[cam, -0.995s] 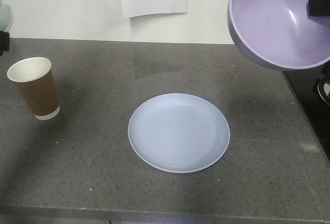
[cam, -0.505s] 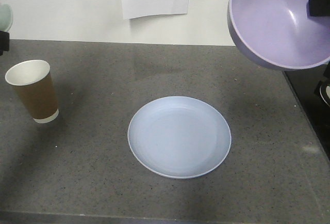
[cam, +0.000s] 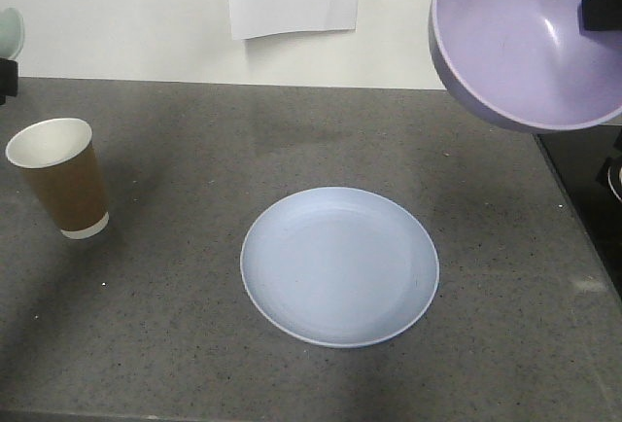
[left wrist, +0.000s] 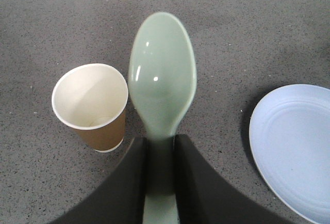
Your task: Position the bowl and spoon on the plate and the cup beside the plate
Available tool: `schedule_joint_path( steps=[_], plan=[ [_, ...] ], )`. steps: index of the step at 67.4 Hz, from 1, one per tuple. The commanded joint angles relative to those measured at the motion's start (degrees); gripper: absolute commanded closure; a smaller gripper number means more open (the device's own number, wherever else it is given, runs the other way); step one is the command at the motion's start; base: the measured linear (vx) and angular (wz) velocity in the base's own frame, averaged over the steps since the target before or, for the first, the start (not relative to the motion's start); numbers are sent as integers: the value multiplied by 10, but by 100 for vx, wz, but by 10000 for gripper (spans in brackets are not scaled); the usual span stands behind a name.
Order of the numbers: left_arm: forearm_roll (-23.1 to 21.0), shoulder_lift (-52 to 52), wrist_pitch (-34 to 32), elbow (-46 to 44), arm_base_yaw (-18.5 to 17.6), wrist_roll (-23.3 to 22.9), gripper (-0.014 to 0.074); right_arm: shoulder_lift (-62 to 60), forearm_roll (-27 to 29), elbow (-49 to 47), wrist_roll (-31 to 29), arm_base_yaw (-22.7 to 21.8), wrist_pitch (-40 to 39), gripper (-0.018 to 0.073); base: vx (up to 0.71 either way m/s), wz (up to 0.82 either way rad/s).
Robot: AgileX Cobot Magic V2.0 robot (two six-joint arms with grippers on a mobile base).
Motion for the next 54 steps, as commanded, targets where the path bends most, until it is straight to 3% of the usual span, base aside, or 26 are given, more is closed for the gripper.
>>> schedule_joint_path(
  steps=[1,54],
  plan=[
    [-2,-11,-32,-15,-2,-5,603,-12,11,-15,1,-3,-36,564,2,0],
    [-2,-11,-32,-15,-2,-5,603,-12,11,-15,1,-3,-36,564,2,0]
  ],
)
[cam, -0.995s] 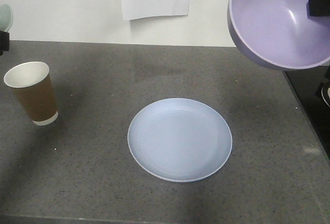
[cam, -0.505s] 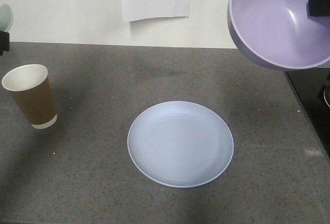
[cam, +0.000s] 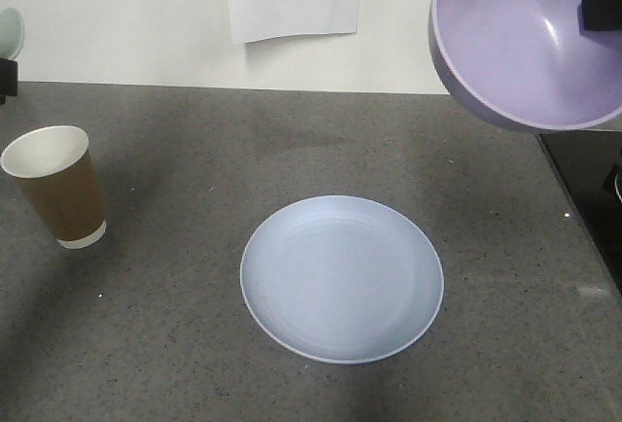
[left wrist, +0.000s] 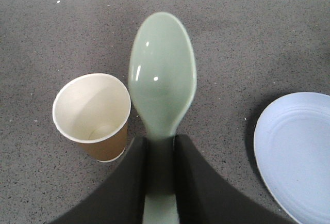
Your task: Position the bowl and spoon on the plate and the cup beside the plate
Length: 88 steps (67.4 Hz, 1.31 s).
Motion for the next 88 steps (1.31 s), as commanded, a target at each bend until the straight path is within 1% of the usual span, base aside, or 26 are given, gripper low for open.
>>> schedule_joint_path(
  steps=[1,88],
  plan=[
    [-2,-11,-32,-15,-2,-5,603,-12,11,-15,1,-3,-36,564,2,1],
    [-2,-11,-32,-15,-2,-5,603,-12,11,-15,1,-3,-36,564,2,0]
  ],
)
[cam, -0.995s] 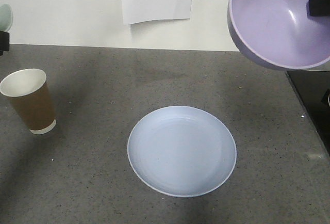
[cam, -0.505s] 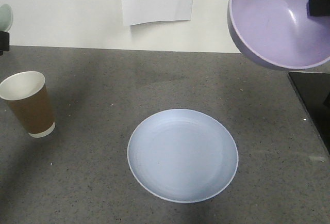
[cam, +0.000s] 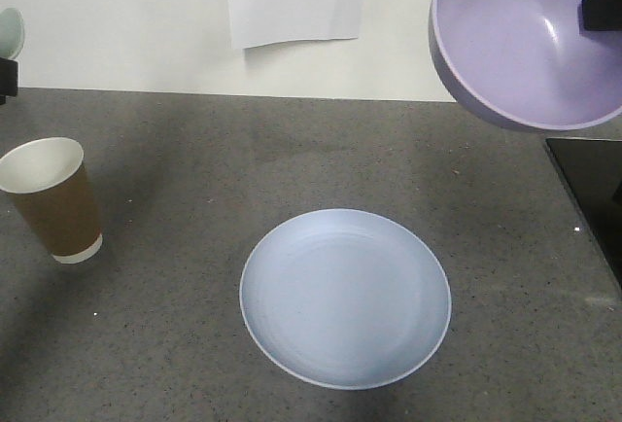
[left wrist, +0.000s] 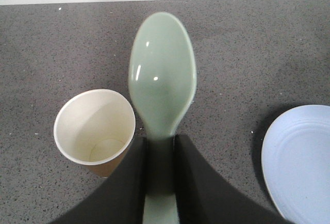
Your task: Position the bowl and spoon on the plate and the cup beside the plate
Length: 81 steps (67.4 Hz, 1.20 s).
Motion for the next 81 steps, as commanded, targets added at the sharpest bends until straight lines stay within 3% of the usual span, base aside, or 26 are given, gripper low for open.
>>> schedule_joint_path(
  steps=[1,81],
  plan=[
    [-2,-11,-32,-15,-2,-5,603,-12,11,-15,1,-3,-36,564,1,0],
    [-2,-11,-32,-15,-2,-5,602,-12,11,-15,1,-3,-36,564,1,0]
  ],
)
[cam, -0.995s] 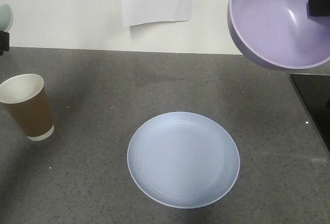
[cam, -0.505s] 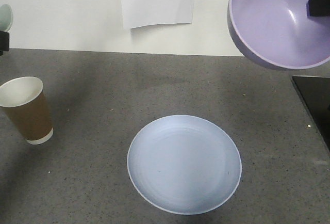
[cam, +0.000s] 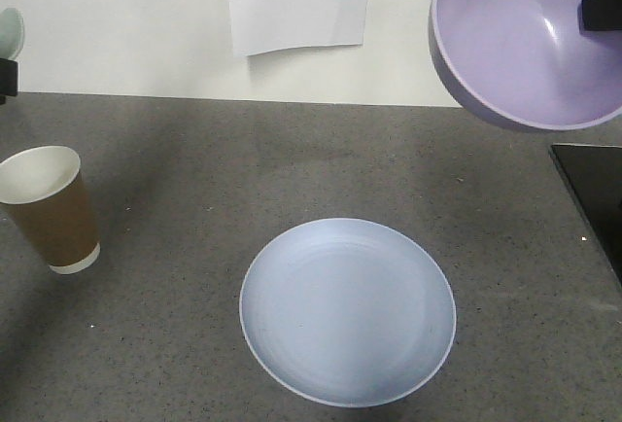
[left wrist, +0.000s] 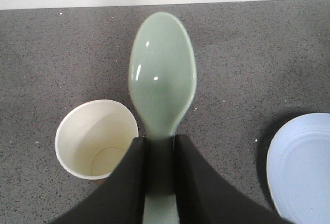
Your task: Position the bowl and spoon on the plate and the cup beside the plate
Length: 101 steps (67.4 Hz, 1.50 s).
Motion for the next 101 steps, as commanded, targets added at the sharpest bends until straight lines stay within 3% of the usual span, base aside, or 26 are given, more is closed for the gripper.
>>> schedule_joint_path(
  steps=[1,101],
  plan=[
    [-2,-11,-32,-15,-2,-5,602,-12,11,-15,1,-3,-36,564,0,0],
    [-2,-11,-32,-15,-2,-5,602,-12,11,-15,1,-3,-36,564,0,0]
  ],
)
